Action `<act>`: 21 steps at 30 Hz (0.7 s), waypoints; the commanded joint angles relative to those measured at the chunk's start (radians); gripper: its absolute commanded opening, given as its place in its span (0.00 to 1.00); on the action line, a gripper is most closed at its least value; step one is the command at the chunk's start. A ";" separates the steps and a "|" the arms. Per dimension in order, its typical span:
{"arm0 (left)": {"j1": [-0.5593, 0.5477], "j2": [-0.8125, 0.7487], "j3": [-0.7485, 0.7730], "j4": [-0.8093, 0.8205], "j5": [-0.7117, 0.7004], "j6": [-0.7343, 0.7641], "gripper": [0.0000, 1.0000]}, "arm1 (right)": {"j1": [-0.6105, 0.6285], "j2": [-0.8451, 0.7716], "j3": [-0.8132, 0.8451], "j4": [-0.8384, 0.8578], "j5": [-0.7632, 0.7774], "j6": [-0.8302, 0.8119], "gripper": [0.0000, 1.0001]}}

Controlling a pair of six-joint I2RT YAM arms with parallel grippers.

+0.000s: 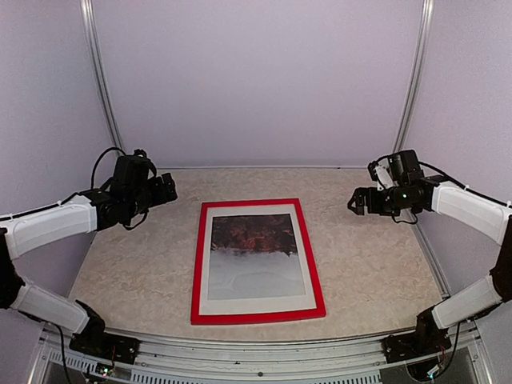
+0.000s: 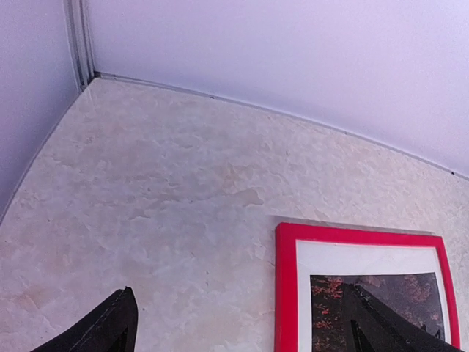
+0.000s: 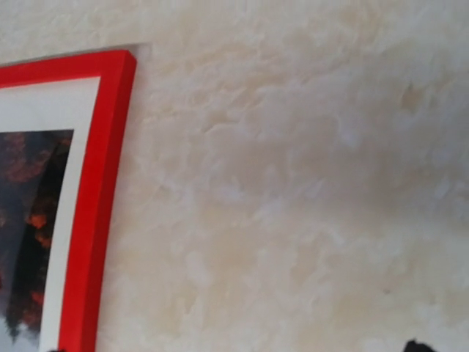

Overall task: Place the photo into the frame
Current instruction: Turn over the frame body at the center of the board, then reset both arms

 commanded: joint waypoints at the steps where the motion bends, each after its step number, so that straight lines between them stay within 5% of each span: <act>1: 0.004 -0.079 0.026 -0.064 -0.070 0.082 0.96 | 0.028 -0.057 0.043 -0.008 0.136 -0.053 0.99; 9: 0.023 -0.243 0.051 -0.151 -0.046 0.154 0.99 | 0.028 -0.239 -0.026 0.080 0.203 -0.110 1.00; 21: 0.035 -0.450 -0.114 0.002 0.030 0.215 0.99 | 0.028 -0.353 -0.083 0.124 0.243 -0.134 0.99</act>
